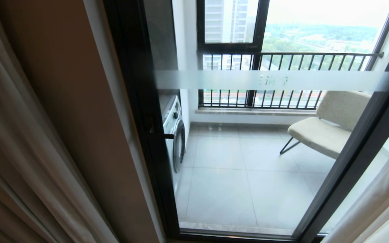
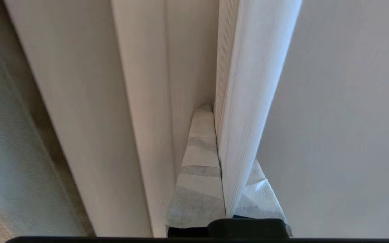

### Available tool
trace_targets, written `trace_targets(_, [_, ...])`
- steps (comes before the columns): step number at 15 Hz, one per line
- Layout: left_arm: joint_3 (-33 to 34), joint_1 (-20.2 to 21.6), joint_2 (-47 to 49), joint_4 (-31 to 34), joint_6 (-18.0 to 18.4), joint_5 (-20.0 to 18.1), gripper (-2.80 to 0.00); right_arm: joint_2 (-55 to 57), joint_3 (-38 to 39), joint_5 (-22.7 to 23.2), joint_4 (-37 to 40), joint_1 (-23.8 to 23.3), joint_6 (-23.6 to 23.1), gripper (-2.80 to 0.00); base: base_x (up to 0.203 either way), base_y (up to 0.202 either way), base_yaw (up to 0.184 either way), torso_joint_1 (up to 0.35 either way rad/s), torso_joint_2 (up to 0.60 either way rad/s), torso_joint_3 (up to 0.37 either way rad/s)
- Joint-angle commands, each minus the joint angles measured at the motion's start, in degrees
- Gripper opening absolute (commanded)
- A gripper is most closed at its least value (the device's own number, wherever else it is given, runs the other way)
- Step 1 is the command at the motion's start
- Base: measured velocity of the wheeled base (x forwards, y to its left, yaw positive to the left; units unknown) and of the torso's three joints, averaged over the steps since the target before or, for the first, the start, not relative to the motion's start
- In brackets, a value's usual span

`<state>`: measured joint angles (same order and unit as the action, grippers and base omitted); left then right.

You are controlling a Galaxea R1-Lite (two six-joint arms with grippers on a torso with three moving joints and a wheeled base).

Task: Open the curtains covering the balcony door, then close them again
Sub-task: Pull the inner curtains open on both sides

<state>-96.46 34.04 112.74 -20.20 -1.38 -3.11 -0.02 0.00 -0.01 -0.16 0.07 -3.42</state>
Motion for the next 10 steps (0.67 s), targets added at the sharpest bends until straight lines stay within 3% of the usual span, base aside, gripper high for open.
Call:
trace_targets(1, [-0.07, -0.15, 1.17, 0.13, -0.03, 0.03, -2.8, 0.02, 0.0, 0.01, -0.02, 0.01, 0.0, -2.8, 0.0, 0.0, 0.0, 0.0, 0.0, 0.0])
trace_targets(10, [-2.15, -8.2, -5.19, -2.27, 0.21, 0.12, -2.8, 0.02, 0.0, 0.01, -0.02, 0.01, 0.0, -2.8, 0.0, 0.0, 0.0, 0.0, 0.0, 0.0])
